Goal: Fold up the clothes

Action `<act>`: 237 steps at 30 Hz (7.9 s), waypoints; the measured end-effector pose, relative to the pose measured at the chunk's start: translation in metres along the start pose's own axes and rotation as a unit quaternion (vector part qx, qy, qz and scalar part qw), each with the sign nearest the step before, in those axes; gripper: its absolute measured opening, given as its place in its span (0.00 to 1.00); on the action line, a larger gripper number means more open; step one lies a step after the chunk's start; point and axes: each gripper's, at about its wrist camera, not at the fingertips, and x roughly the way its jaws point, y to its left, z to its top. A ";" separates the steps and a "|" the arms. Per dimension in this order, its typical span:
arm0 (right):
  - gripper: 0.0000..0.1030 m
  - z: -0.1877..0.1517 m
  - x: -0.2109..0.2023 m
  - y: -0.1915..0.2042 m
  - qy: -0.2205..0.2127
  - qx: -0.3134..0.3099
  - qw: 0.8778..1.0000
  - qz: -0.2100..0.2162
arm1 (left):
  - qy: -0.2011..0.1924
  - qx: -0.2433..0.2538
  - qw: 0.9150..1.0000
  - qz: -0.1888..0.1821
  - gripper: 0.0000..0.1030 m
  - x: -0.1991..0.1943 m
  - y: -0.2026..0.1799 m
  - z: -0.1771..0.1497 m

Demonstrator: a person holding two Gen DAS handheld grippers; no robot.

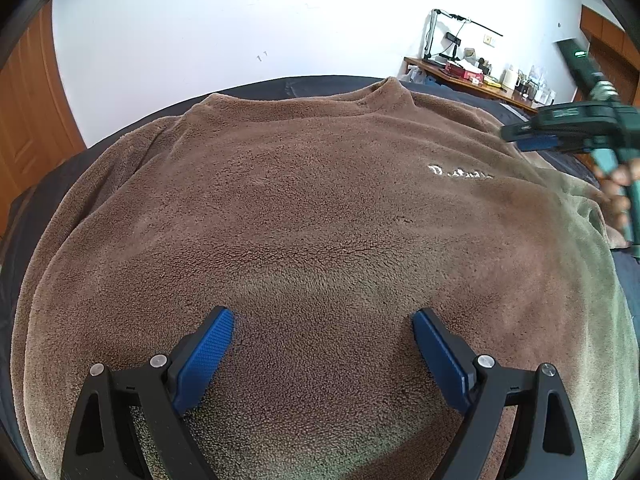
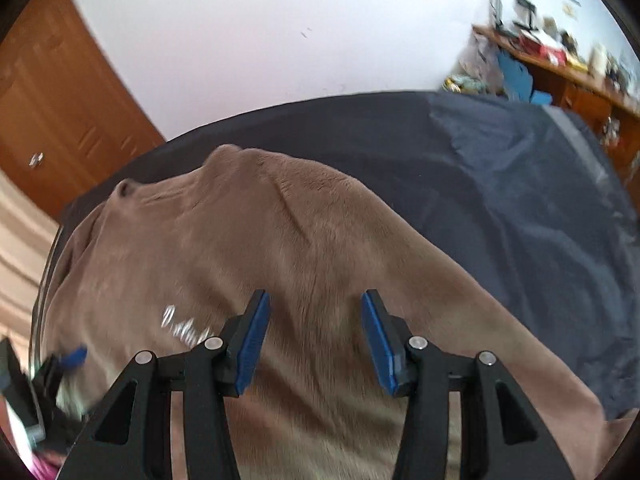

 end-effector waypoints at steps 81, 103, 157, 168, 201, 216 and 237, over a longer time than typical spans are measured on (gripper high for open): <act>0.75 -0.186 -0.081 0.059 -0.052 -0.252 0.966 0.001 | -0.001 -0.029 0.999 0.027 0.90 -0.005 0.014 -0.003; 0.74 -0.231 -0.130 0.010 -0.084 -0.250 0.964 -0.015 | 0.000 -0.028 0.999 0.035 0.90 -0.003 0.012 -0.003; 0.10 -0.398 -0.208 0.036 -0.173 -0.293 0.933 -0.117 | 0.076 0.011 0.997 -0.019 0.90 -0.069 -0.048 -0.083; 0.14 -0.423 -0.176 0.029 -0.098 -0.326 0.930 -0.136 | 0.067 0.043 0.997 -0.013 0.90 -0.082 -0.048 -0.107; 0.51 -0.373 -0.147 0.014 -0.083 -0.227 0.970 0.012 | 0.082 0.174 0.974 -0.120 0.90 -0.108 -0.138 -0.144; 0.54 -0.374 -0.154 -0.004 -0.102 -0.218 0.969 0.057 | 0.065 0.091 0.990 -0.088 0.90 -0.058 -0.166 -0.013; 0.54 -0.280 -0.220 -0.318 -0.237 0.312 0.920 0.009 | 0.046 0.117 0.985 -0.122 0.90 -0.015 -0.179 -0.029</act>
